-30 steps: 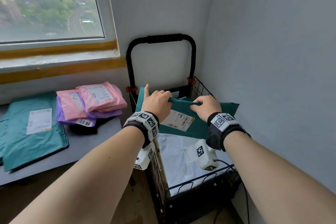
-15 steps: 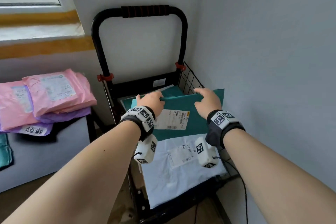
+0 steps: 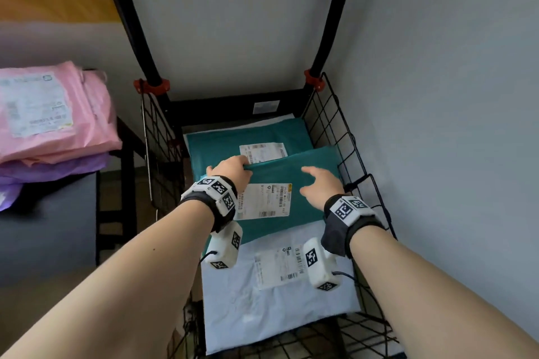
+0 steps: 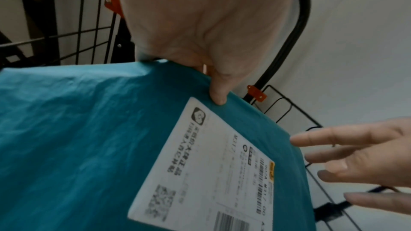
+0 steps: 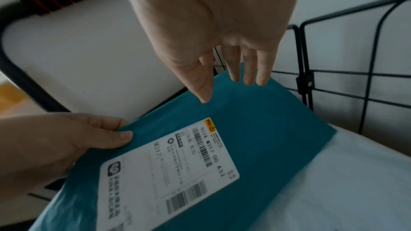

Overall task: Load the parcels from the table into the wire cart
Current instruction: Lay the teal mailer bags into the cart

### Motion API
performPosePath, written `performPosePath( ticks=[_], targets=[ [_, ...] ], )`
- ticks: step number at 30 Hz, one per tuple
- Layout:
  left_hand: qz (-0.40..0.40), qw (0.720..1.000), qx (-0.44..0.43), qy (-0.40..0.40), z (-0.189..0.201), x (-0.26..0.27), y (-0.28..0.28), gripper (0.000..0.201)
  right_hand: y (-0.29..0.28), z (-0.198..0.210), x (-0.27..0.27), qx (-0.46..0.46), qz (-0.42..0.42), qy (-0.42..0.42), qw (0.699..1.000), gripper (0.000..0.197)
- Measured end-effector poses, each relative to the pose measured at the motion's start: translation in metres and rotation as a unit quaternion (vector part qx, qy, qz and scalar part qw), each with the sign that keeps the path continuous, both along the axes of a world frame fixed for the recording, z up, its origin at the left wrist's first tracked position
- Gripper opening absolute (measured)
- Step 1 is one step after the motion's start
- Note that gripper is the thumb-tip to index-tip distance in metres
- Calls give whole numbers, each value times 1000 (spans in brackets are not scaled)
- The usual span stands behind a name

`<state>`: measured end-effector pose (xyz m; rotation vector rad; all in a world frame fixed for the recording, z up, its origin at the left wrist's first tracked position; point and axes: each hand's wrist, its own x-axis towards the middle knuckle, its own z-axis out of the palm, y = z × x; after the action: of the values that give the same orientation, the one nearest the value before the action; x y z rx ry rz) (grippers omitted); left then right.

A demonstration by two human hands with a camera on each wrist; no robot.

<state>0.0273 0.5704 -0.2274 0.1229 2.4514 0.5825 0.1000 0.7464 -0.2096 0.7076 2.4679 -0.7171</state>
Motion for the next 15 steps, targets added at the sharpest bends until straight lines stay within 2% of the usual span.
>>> performPosePath(
  ticks=[4,9,13,15],
  targets=[
    [2,999,-30,-27,-30,-16,5,22,13,-34,-20,-2,28,-25,999,58],
    [-12,997,-80,-9,-63,-23,13,29,24,-68,-32,2,44,-61,997,62],
    [-42,990,-117,63,-80,-16,12,26,29,-86,-34,12,61,-90,994,72],
    [-13,985,-120,121,-85,-8,10,36,29,-93,-33,22,64,-92,993,79]
  ],
)
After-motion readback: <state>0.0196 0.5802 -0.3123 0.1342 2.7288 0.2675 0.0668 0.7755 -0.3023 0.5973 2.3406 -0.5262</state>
